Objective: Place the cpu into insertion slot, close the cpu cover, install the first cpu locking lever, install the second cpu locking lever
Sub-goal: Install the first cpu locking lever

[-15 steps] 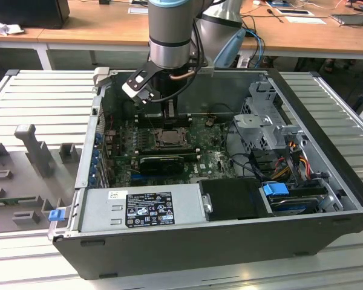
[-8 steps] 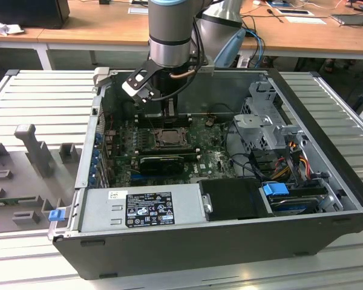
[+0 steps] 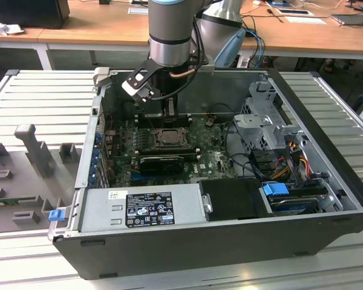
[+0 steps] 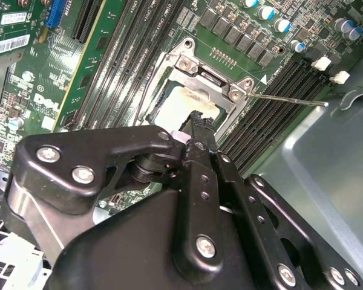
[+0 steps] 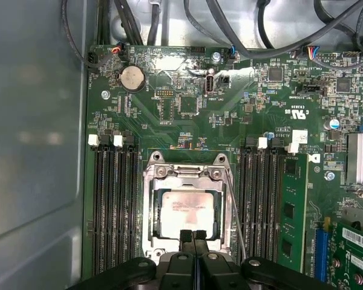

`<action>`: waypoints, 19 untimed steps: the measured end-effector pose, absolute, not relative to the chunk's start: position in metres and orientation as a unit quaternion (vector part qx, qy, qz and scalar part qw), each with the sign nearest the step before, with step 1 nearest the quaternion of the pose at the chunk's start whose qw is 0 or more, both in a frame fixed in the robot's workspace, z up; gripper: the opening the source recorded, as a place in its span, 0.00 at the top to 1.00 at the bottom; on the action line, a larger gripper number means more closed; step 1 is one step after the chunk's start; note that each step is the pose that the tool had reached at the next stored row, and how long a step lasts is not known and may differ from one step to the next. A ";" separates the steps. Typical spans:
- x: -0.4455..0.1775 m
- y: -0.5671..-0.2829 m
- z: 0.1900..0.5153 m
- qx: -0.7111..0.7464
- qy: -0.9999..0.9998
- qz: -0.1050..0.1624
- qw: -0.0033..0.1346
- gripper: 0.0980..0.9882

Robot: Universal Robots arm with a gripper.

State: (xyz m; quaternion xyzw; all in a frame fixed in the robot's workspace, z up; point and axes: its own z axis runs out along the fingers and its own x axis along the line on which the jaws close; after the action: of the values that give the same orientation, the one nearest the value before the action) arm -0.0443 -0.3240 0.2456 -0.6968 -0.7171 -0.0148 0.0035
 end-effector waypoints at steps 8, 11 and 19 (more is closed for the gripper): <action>-0.044 -0.324 0.248 -0.697 -0.717 -0.015 0.003 0.99; -0.044 -0.324 0.250 -0.697 -0.717 -0.015 0.003 0.99; -0.044 -0.324 0.256 -0.697 -0.717 -0.015 0.003 0.99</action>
State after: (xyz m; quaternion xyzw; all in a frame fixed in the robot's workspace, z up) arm -0.0443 -0.3240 0.2561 -0.6968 -0.7171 -0.0148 0.0035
